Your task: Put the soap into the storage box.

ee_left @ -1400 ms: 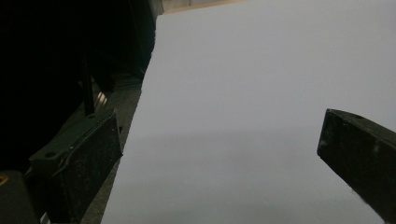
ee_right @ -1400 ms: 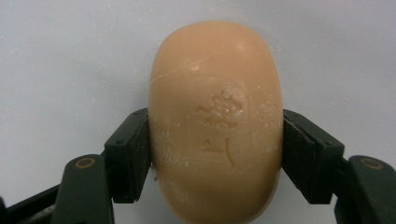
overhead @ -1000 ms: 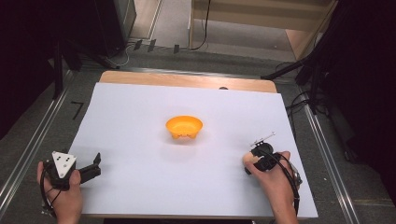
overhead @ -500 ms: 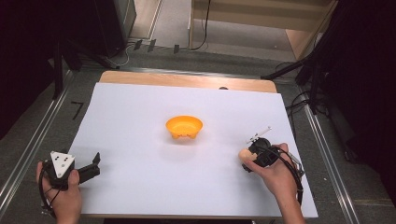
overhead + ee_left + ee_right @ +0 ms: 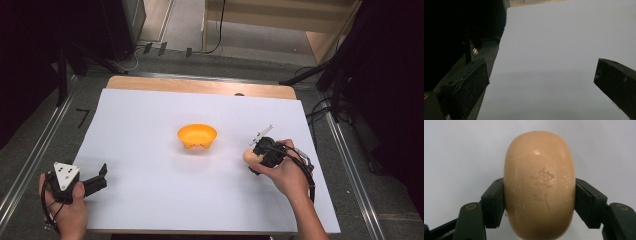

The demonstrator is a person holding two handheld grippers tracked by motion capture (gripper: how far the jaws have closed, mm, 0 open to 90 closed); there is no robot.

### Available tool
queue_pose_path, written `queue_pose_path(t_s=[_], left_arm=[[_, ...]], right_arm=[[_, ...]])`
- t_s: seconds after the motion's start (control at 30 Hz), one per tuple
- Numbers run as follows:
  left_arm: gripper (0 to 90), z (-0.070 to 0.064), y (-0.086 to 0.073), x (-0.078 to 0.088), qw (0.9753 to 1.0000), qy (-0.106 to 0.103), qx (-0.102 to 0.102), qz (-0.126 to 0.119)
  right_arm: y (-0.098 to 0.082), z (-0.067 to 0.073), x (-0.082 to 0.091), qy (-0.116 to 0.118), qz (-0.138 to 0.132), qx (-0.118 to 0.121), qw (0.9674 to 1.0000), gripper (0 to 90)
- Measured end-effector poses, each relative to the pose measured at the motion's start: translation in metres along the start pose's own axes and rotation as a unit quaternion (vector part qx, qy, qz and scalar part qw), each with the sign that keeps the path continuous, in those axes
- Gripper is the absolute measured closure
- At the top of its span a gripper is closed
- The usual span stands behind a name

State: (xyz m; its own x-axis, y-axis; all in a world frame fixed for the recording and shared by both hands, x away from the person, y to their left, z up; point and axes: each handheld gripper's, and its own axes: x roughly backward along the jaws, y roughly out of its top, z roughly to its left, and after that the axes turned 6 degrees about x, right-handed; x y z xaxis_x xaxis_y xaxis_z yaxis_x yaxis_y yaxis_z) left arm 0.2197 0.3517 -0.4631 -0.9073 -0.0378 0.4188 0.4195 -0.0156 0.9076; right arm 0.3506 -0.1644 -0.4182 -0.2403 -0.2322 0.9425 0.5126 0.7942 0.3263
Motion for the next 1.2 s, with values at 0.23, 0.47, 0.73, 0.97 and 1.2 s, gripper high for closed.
queue_pose_path(t_s=[0.23,0.47,0.73,0.97,1.2], left_arm=[[0.1,0.001,0.0,0.0,1.0,-0.002,0.004,0.001],[0.1,0.001,0.0,0.0,1.0,-0.002,0.004,0.001],[0.1,0.0,0.0,0.0,1.0,-0.001,0.001,0.001],[0.1,0.0,0.0,0.0,1.0,-0.002,0.002,0.002],[0.1,0.0,0.0,0.0,1.0,-0.002,0.002,0.002]], right_arm=[[0.025,-0.002,-0.004,0.019,-0.011,0.059,0.998,33.0],[0.042,-0.001,-0.007,0.036,-0.02,0.095,0.9946,33.0],[0.062,-0.003,-0.005,0.046,-0.029,0.128,0.9903,33.0],[0.073,-0.006,-0.004,0.057,-0.042,0.158,0.985,33.0],[0.087,-0.003,-0.004,0.055,-0.046,0.185,0.9801,33.0]])
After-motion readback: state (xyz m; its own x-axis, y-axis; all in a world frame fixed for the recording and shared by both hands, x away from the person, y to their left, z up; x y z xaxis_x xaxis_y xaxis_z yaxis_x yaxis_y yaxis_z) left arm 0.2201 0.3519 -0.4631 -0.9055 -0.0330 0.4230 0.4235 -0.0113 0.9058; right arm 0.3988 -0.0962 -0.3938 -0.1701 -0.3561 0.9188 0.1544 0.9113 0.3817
